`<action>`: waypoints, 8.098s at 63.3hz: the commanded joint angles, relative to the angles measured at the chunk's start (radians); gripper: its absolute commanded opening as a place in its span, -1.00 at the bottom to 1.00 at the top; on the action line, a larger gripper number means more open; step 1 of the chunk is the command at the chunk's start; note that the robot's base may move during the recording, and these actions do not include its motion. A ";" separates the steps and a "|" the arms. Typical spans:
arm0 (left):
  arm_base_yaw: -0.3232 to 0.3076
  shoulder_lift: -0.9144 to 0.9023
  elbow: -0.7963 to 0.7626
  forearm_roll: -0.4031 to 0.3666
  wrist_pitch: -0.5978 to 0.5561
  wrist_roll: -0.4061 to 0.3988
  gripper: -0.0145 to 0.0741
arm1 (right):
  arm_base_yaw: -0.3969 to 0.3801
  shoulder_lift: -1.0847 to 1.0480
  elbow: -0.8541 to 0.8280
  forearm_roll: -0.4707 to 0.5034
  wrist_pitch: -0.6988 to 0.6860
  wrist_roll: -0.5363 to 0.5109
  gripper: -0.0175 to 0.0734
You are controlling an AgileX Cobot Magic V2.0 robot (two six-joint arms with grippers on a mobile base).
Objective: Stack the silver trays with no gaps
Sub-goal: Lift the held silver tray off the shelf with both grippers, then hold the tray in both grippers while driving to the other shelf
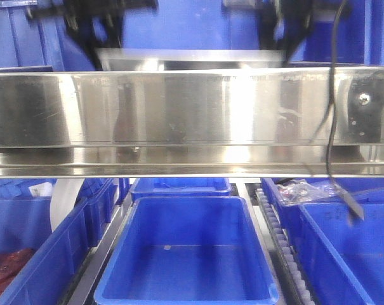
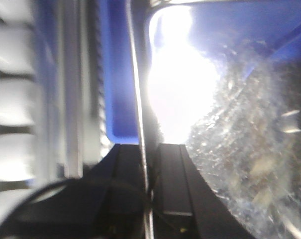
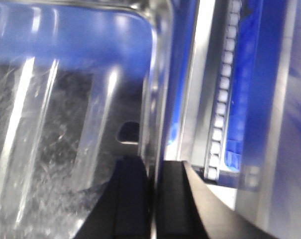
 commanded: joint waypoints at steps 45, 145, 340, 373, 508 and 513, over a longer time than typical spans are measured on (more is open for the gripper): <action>-0.148 -0.489 0.375 0.114 0.082 0.030 -0.77 | 0.203 -0.512 0.350 -0.156 -0.035 0.115 -0.49; -0.192 -0.616 0.507 0.026 0.078 0.002 -0.77 | 0.209 -0.675 0.506 -0.133 -0.027 0.122 -0.49; -0.191 -0.613 0.507 0.023 0.076 0.002 -0.78 | 0.209 -0.675 0.506 -0.133 -0.027 0.122 -0.49; -0.191 -0.613 0.507 0.023 0.076 0.002 -0.78 | 0.209 -0.675 0.506 -0.133 -0.027 0.122 -0.49; -0.191 -0.612 0.507 0.023 0.076 0.002 -0.78 | 0.209 -0.675 0.506 -0.134 -0.008 0.122 -0.49; -0.191 -0.612 0.507 0.023 0.075 0.002 -0.78 | 0.209 -0.675 0.506 -0.134 -0.008 0.122 -0.49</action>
